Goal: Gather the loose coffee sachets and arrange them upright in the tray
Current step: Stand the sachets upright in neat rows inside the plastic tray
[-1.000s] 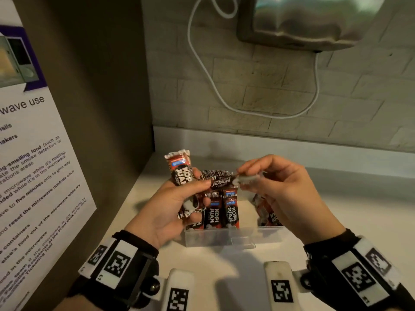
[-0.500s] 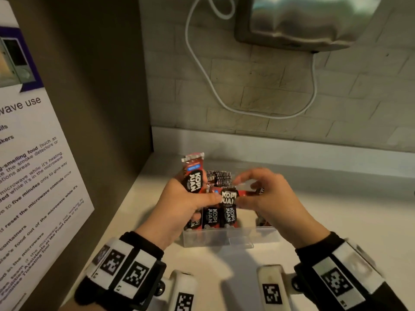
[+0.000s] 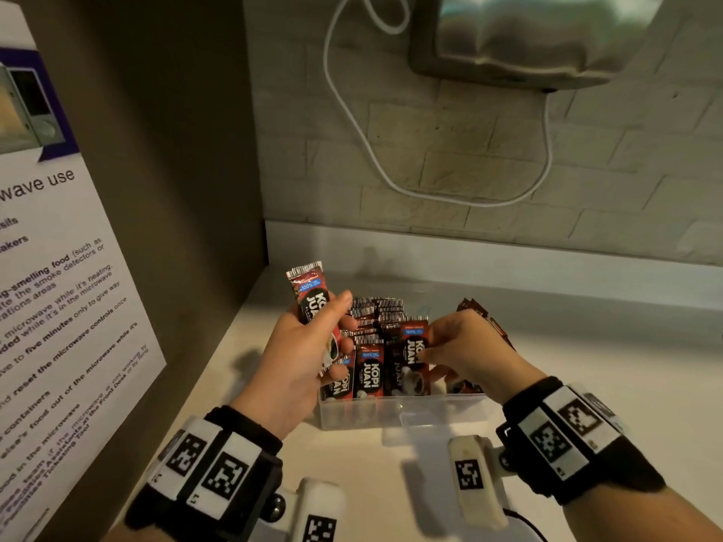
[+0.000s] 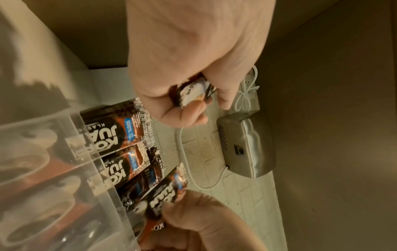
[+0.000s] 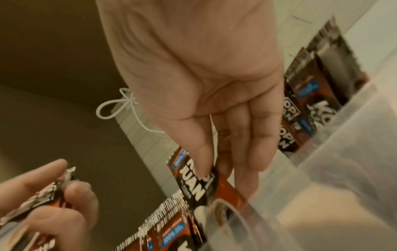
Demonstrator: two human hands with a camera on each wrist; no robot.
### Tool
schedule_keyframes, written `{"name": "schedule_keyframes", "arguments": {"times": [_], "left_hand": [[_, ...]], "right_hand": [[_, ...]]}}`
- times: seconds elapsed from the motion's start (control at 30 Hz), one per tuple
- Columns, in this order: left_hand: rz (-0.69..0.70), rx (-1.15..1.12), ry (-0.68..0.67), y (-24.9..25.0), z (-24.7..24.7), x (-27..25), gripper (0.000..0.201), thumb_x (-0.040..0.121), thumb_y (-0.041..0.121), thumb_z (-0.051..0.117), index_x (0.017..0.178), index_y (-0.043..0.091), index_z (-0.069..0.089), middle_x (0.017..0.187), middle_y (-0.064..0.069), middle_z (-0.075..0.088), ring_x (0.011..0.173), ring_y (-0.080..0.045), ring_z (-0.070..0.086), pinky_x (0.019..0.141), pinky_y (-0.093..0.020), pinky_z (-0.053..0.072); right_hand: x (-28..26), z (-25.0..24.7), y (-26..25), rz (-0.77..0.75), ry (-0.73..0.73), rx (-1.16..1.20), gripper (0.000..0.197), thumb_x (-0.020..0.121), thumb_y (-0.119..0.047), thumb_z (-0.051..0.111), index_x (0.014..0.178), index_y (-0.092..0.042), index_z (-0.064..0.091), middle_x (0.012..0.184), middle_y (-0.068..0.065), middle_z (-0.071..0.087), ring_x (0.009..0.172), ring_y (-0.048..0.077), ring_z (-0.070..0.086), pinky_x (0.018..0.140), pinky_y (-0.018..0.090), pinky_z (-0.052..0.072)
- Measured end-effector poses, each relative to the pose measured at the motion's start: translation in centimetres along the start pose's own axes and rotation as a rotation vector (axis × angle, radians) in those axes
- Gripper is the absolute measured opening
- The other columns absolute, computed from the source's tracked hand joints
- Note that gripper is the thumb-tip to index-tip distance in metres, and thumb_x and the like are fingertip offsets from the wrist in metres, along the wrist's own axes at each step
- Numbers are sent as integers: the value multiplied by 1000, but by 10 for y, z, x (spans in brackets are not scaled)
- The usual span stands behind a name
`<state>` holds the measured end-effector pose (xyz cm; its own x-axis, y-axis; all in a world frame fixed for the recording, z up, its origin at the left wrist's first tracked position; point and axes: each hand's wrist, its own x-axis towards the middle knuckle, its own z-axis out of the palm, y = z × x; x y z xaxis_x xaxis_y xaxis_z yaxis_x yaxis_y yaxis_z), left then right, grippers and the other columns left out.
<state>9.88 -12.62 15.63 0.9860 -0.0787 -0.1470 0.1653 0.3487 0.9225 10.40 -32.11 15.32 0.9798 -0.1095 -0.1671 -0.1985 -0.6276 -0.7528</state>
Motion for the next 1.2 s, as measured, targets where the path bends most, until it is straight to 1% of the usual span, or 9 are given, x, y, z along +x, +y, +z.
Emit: {"name": "schedule_keyframes", "arguments": {"times": [0.07, 0.17, 0.23, 0.33, 0.43, 0.67, 0.87, 1.03, 1.2], "left_hand": [[1, -3, -4, -1, -2, -1, 15, 87, 31, 66, 93, 19, 58, 76, -1, 61, 60, -11, 51, 41, -20, 30], [-3, -4, -1, -2, -3, -2, 13, 87, 30, 66, 91, 20, 58, 76, -1, 61, 60, -11, 51, 40, -20, 31], [-4, -2, -2, -3, -3, -3, 13, 87, 29, 67, 91, 20, 58, 76, -2, 61, 60, -11, 51, 40, -20, 30], [-6, 1, -1, -4, -4, -2, 14, 87, 30, 67, 92, 19, 58, 77, -2, 61, 59, -11, 51, 40, -20, 30], [-3, 10, 6, -5, -4, -2, 14, 88, 30, 66, 92, 19, 59, 76, -1, 60, 59, -11, 51, 40, -20, 30], [-9, 17, -8, -4, -4, -2, 15, 88, 30, 66, 94, 18, 58, 76, -1, 60, 59, -10, 51, 41, -21, 30], [-16, 16, 1, -4, -3, -3, 14, 88, 29, 65, 93, 19, 58, 75, -1, 60, 58, -11, 50, 41, -20, 30], [-40, 31, 0, -4, -4, -4, 14, 89, 30, 65, 93, 19, 58, 76, -2, 60, 59, -11, 51, 41, -20, 30], [-67, 16, -19, -1, -5, -4, 11, 90, 28, 63, 94, 19, 58, 76, -3, 61, 58, -12, 52, 41, -20, 32]], "right_hand": [[2, 5, 1, 22, -62, -48, 4, 81, 0, 71, 84, -4, 72, 74, 9, 74, 69, 22, 73, 59, 29, 57], [5, 11, 3, 35, -97, -61, 14, 76, 8, 72, 72, -4, 66, 57, 1, 68, 48, 8, 65, 45, 17, 48], [8, 14, 6, 53, -81, -38, 20, 73, 12, 72, 72, -4, 61, 60, 3, 66, 47, 9, 63, 43, 15, 46], [13, 18, 10, 70, -49, -25, 20, 71, 11, 75, 76, -3, 61, 74, 11, 68, 60, 19, 68, 50, 21, 52], [18, 18, 14, 45, 0, -21, 25, 70, 10, 76, 69, -7, 57, 65, 6, 63, 53, 15, 62, 46, 19, 47], [18, 22, 19, -1, 23, -83, 27, 66, 4, 77, 64, -10, 55, 64, 3, 61, 64, 19, 59, 70, 40, 57], [15, 25, 20, -75, 60, -62, 29, 64, 6, 78, 65, -11, 55, 65, 6, 64, 61, 19, 60, 62, 32, 54], [16, 26, 20, -69, 70, -43, 31, 62, 7, 79, 72, -9, 54, 75, 16, 70, 70, 32, 70, 63, 44, 60], [17, 25, 22, -32, 50, -37, 35, 63, 0, 82, 81, -10, 54, 79, 13, 71, 67, 26, 71, 66, 44, 60]]}}
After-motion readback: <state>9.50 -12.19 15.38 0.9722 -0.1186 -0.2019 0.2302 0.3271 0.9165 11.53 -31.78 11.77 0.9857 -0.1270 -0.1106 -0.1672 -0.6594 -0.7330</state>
